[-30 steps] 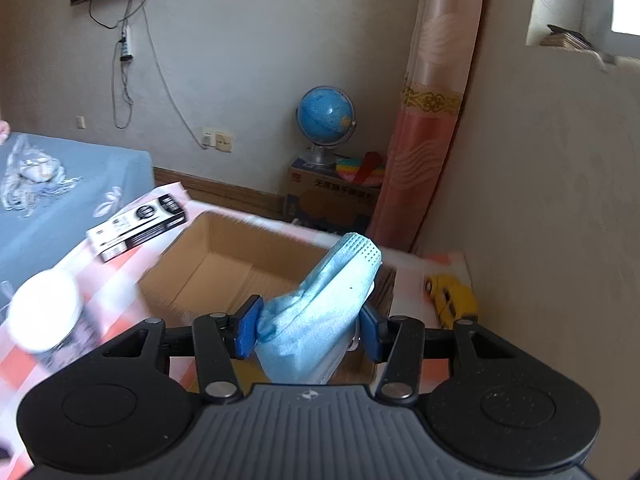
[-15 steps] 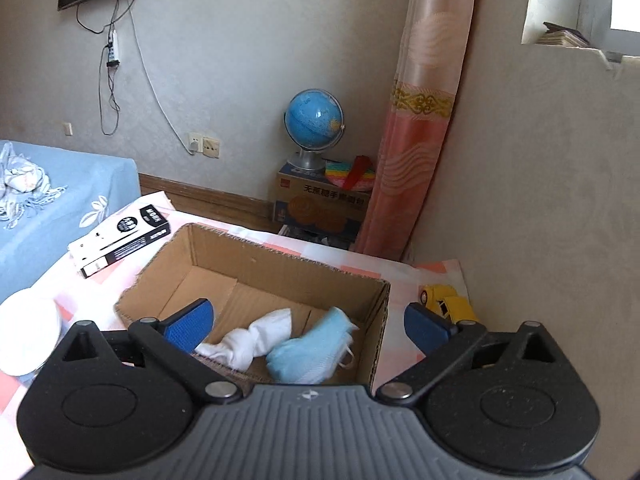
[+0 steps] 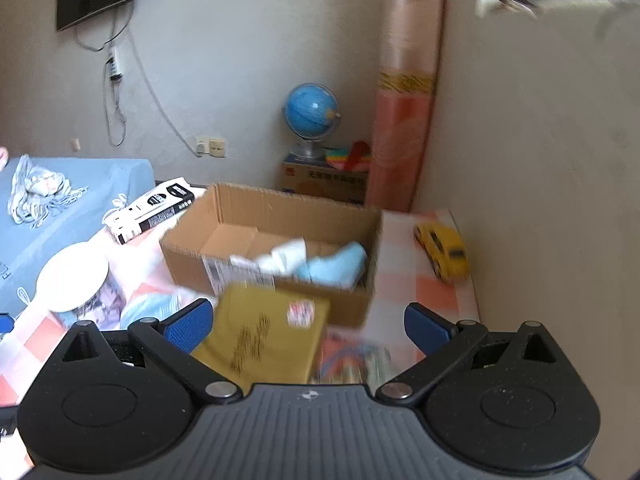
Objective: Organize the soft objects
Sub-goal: 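Withdraw both tools from the box back over the table, then grasp the orange rubber nipple with the left tool, then grasp the beige drawstring pouch with the right tool while the left tool holds the nipple, then lift the pouch with the right tool into the box and open it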
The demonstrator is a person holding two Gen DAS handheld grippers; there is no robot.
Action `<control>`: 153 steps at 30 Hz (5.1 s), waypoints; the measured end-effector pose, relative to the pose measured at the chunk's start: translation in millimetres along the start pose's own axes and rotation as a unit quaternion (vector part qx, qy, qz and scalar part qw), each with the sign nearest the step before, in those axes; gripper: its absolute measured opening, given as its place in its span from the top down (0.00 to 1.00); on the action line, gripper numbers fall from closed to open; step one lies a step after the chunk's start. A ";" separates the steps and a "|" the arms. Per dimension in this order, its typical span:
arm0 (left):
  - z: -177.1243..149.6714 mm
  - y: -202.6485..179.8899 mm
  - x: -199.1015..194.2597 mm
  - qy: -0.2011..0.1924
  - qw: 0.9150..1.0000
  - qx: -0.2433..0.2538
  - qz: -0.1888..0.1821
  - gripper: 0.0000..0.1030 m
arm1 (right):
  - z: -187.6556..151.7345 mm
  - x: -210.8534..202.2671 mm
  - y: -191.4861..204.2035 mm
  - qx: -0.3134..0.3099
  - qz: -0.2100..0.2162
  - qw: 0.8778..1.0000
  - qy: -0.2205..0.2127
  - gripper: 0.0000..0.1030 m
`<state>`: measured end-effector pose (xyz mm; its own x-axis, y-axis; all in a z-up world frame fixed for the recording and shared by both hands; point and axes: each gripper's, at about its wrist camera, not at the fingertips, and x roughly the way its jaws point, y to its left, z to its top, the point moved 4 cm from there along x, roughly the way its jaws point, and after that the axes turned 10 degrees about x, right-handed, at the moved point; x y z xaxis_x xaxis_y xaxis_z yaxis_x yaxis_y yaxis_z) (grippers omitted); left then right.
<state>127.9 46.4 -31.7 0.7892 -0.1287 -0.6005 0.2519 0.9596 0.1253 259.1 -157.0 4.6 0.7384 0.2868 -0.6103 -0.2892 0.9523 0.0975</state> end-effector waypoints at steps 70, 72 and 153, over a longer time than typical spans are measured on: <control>-19.8 -90.0 60.7 0.098 0.992 0.082 -0.006 0.70 | -156.6 -16.5 -52.2 0.043 -0.052 0.997 0.033 0.00; -20.4 -89.4 60.7 0.099 0.992 0.076 -0.010 0.76 | -156.7 -16.9 -53.2 0.043 -0.053 0.997 0.032 0.00; -2.5 -59.7 22.7 0.089 0.985 0.117 -0.085 0.76 | -68.1 -64.1 -57.1 0.041 -0.109 0.993 -0.018 0.29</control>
<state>129.4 -13.2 -54.8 0.6197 -0.2162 -0.7545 0.5106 0.8411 0.1783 186.8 -236.9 -15.4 0.7995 0.0758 -0.5959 -0.0713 0.9970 0.0312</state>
